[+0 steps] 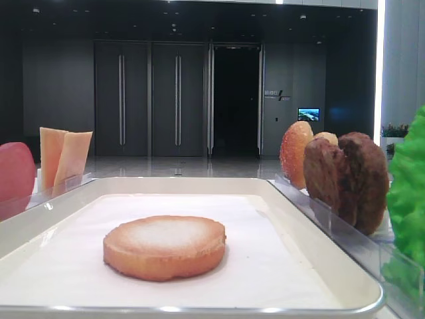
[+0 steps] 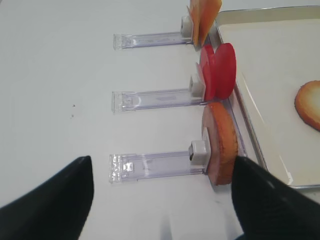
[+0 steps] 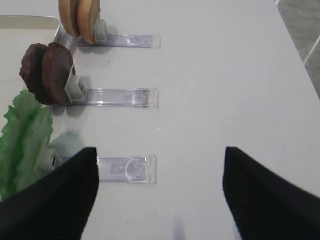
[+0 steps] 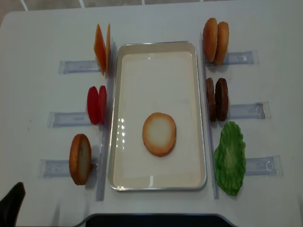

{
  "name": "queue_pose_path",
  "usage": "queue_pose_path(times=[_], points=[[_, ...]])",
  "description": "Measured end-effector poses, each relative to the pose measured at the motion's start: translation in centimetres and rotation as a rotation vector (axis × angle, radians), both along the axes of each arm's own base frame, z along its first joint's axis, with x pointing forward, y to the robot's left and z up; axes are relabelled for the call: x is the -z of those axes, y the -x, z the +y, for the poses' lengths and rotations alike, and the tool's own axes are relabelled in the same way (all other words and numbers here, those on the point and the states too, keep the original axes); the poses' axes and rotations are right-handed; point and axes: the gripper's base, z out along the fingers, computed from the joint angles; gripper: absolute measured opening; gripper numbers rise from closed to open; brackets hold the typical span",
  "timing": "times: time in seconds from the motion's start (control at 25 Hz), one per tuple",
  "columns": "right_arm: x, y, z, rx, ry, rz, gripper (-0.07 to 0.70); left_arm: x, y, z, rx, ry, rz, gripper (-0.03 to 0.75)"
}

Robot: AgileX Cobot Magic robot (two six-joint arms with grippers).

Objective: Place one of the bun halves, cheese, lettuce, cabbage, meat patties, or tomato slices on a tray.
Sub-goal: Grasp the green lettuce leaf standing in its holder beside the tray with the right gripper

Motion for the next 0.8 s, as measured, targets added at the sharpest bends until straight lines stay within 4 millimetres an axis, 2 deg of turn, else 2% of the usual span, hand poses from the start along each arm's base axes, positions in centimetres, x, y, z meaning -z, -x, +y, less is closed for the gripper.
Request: queue_pose_path(times=[0.16, 0.44, 0.68, 0.8], points=[[-0.2, -1.5, 0.3, -0.021, -0.03, 0.135, 0.523, 0.0, 0.0, 0.0, 0.0, 0.0, 0.0, 0.661], [-1.6, -5.8, 0.5, -0.034, -0.059, 0.397, 0.515, 0.0, 0.0, 0.0, 0.0, 0.0, -0.001, 0.661], [-3.5, -10.7, 0.7, -0.043, -0.089, 0.547, 0.503, 0.0, 0.0, 0.0, 0.0, 0.0, -0.001, 0.661], [-4.2, -14.0, 0.7, -0.04, -0.094, 0.619, 0.503, 0.0, 0.0, 0.0, 0.0, 0.0, -0.001, 0.661]])
